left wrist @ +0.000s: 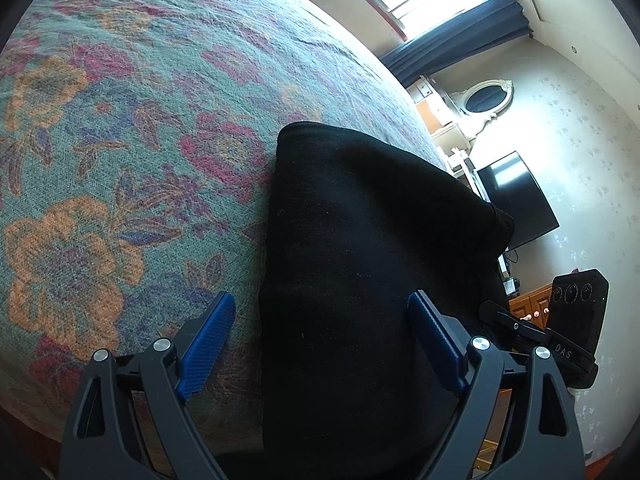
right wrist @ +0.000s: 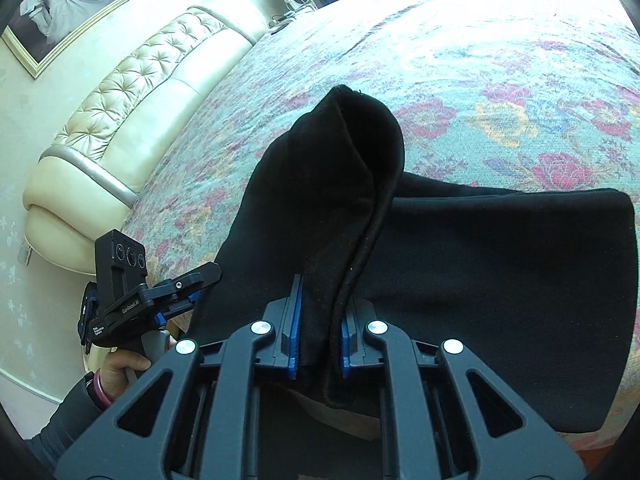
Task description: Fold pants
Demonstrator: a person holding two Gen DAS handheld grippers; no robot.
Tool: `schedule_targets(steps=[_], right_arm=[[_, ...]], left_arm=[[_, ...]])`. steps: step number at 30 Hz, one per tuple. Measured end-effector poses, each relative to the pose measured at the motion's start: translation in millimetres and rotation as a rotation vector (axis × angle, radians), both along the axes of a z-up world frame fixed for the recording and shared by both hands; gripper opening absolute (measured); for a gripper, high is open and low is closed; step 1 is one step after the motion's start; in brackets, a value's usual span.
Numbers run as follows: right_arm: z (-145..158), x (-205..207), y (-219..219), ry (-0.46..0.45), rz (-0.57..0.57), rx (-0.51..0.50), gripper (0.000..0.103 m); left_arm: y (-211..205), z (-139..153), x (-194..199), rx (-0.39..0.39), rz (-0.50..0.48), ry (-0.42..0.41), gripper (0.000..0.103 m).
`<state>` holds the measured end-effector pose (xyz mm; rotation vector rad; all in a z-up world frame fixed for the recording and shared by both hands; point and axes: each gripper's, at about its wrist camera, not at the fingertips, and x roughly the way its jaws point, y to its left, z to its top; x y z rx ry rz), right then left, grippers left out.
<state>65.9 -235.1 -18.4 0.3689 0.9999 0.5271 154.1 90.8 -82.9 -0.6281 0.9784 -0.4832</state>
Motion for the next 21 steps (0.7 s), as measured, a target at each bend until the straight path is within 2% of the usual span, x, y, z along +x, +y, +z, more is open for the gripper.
schedule_targets(steps=[8,16,21], right_arm=[[20,-6,-40,-0.031,-0.052,-0.024,0.014],[10,-11,-104,-0.013,-0.162,-0.071,0.014],[-5,-16,-137,0.036,-0.199,-0.038,0.014]], left_arm=[[-9,3,-2,-0.017,-0.024,-0.020,0.087],[-24,4,-2,-0.006,-0.061,-0.028,0.087],[-38,6,-3,0.002,-0.090,-0.035,0.087]])
